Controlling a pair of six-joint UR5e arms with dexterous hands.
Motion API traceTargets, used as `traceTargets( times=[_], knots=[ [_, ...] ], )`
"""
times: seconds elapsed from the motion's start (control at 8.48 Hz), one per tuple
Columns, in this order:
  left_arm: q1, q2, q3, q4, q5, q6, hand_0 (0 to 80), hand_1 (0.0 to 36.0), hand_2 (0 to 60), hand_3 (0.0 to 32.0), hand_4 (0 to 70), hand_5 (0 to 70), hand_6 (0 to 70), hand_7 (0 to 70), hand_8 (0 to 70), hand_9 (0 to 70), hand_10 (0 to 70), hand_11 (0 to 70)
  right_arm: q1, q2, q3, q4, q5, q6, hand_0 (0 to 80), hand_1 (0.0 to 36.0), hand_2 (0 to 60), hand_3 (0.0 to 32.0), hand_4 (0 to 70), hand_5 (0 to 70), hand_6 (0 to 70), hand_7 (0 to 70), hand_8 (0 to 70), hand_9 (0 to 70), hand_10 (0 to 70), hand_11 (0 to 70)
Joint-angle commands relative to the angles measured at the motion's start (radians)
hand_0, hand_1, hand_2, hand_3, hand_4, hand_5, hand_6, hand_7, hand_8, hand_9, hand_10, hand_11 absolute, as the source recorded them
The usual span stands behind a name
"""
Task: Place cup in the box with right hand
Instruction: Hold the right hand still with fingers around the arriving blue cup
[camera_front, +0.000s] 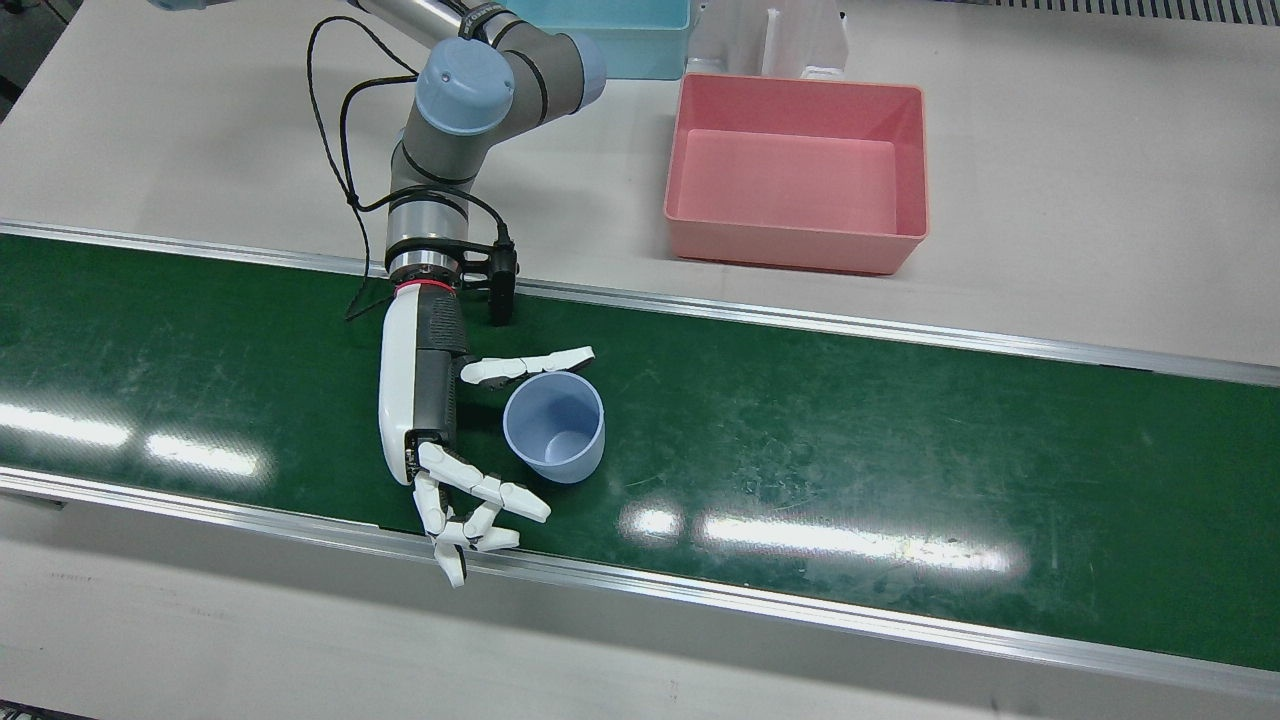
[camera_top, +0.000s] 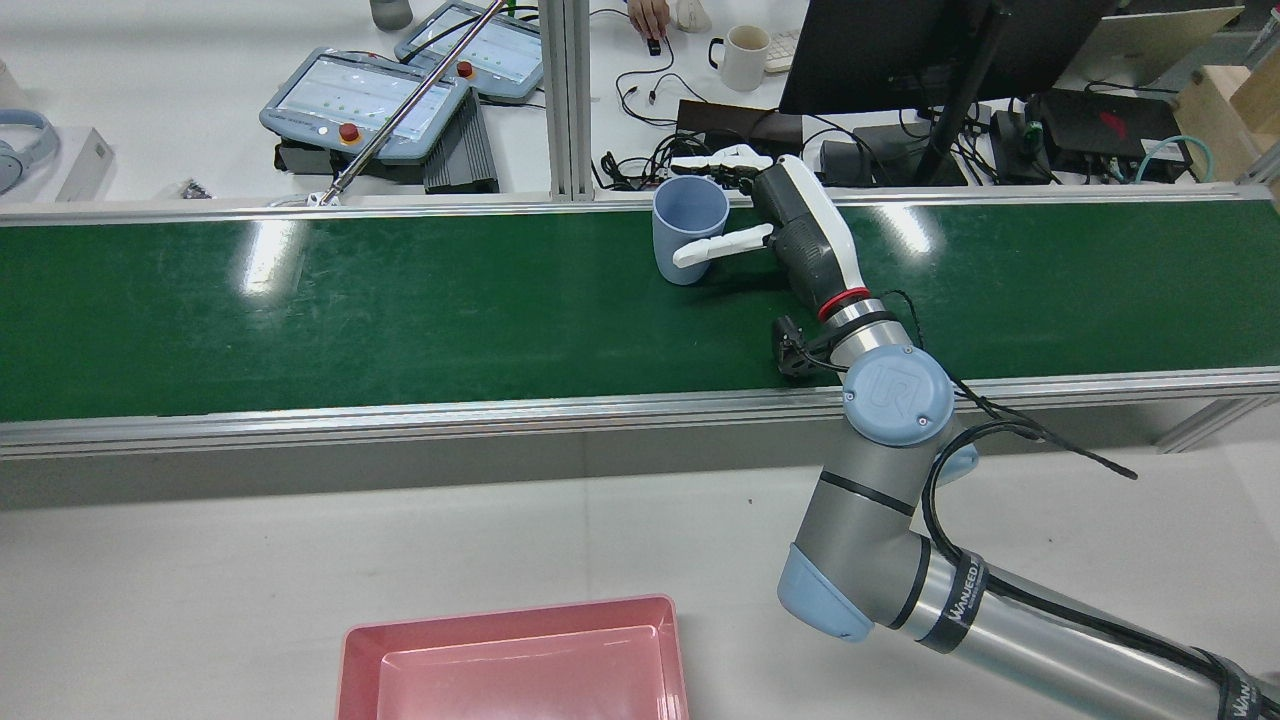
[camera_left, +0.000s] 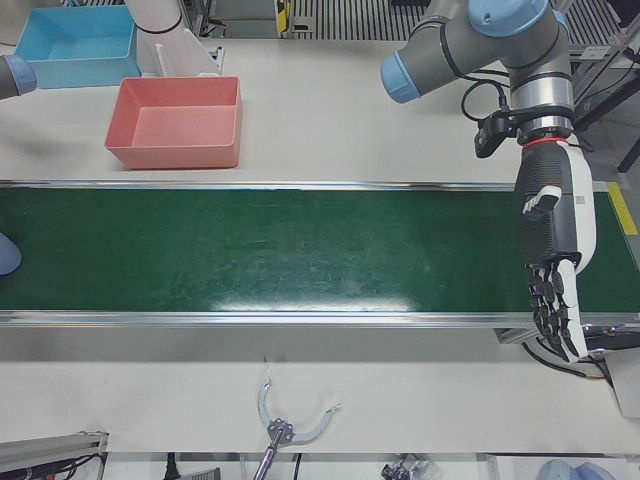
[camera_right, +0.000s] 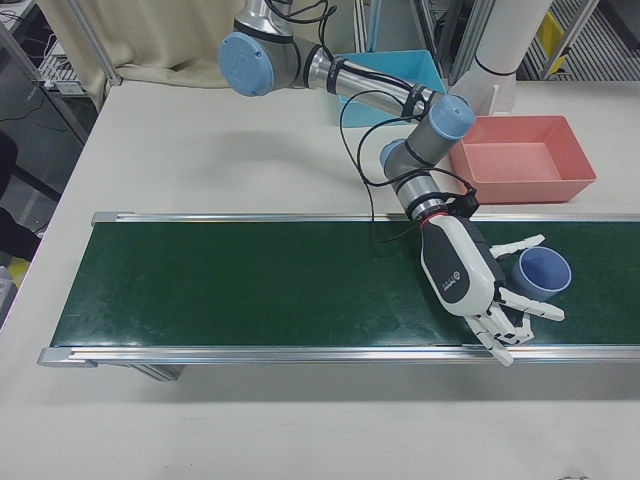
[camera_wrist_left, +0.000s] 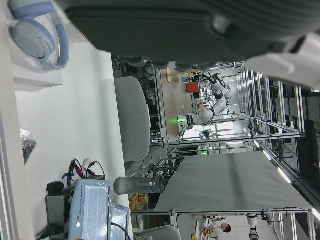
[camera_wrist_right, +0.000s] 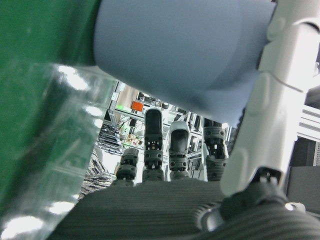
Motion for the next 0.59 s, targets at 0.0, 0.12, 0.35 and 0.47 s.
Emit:
traceTargets(
  times=[0.0, 0.12, 0.35, 0.47],
  knots=[
    [-0.001, 0.000, 0.000, 0.000, 0.001, 0.000, 0.0, 0.0, 0.0, 0.0, 0.0, 0.0, 0.0, 0.0, 0.0, 0.0, 0.0, 0.0, 0.000, 0.000, 0.000, 0.000, -0.003, -0.001, 58.2, 11.3, 0.0, 1.2, 31.0, 7.2, 14.4, 70.0, 24.0, 36.9, 8.3, 12.9],
    [0.000, 0.000, 0.000, 0.000, 0.001, 0.000, 0.0, 0.0, 0.0, 0.0, 0.0, 0.0, 0.0, 0.0, 0.0, 0.0, 0.0, 0.0, 0.000, 0.000, 0.003, 0.000, -0.003, -0.001, 58.4, 11.4, 0.0, 1.2, 30.6, 7.2, 14.4, 70.0, 24.0, 36.8, 8.3, 12.8],
    [0.000, 0.000, 0.000, 0.000, 0.001, -0.001, 0.0, 0.0, 0.0, 0.0, 0.0, 0.0, 0.0, 0.0, 0.0, 0.0, 0.0, 0.0, 0.000, -0.002, 0.011, 0.000, -0.001, -0.001, 59.1, 12.3, 0.0, 0.8, 30.7, 7.5, 14.5, 70.0, 24.1, 36.9, 8.3, 12.8],
    [0.000, 0.000, 0.000, 0.000, 0.001, 0.000, 0.0, 0.0, 0.0, 0.0, 0.0, 0.0, 0.0, 0.0, 0.0, 0.0, 0.0, 0.0, 0.000, -0.003, 0.015, 0.000, -0.001, -0.001, 60.3, 13.3, 0.0, 0.6, 30.7, 7.8, 14.6, 70.0, 24.3, 37.2, 8.4, 13.1]
  ],
)
